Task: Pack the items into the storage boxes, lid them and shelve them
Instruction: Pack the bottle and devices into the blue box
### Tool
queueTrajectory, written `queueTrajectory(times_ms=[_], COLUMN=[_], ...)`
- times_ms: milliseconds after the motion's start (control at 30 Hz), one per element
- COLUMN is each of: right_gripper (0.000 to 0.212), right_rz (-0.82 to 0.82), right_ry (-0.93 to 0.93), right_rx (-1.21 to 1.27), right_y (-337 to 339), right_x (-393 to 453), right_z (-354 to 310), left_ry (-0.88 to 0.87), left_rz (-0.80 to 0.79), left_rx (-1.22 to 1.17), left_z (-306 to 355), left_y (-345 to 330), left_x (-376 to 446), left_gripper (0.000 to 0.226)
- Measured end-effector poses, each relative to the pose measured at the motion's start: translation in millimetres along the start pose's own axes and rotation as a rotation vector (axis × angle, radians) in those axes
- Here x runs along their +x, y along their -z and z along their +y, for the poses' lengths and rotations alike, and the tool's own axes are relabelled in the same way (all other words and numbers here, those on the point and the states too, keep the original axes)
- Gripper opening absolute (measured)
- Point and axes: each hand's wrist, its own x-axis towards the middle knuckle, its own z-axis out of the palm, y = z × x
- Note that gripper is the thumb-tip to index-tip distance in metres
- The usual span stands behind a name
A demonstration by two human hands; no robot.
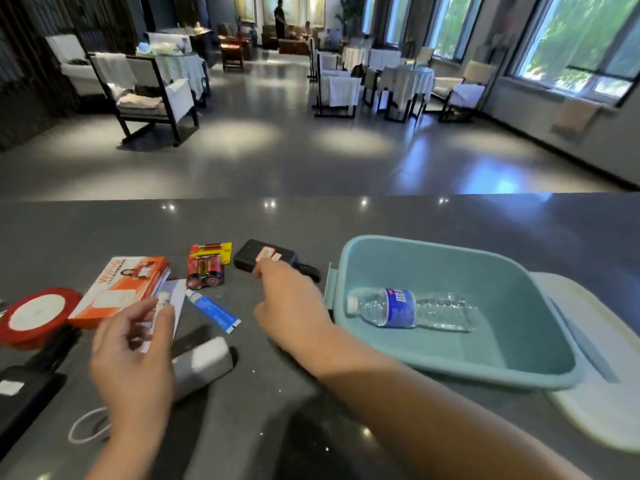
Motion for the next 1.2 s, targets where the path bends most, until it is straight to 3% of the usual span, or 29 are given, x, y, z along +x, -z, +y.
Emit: queueTrajectory(times_ms=[333, 467, 700, 900, 1033, 1200], right_gripper=[0.043, 0.055, 0.032, 0.064, 0.079, 0.071], right_rz=[-0.234, -0.231, -0.341, -0.537, -0.540, -0.462], right_ry=[0.169, 0.332, 0.427, 0.522, 0.502, 0.356], right_rx=[0.101, -0.031, -0.188, -0.151, -0.120, -0.048], right_y=[-67.8, -91.3, -107.7, -116.7, -121.4, -117.0], right_x=[-34.8, -22.1, -13.8, -34.4, -34.6, -35.6], right_z=[-11.6, -37.5, -67.1, -45.3, -40.1, -41.9], left_ry=[0.118, 0.171, 0.190, 0.202, 0.202, 0.201], left_rz=[0.131, 0.165, 0.222, 0.177, 0.136, 0.091], left_rx=[0.047, 0.081, 0.086, 0.072, 0.073, 0.066], left_z=[-13.9, -24.0, -34.4, -35.8, -37.1, -25.8], left_y=[53.5, 86.8, 117.0, 114.2, 111.4, 103.5], left_x=[-17.4, -30.3, -41.5, -41.1, -41.8, -40.2], left_gripper=[0.011, 0.011, 0.011, 0.012, 0.011, 0.011])
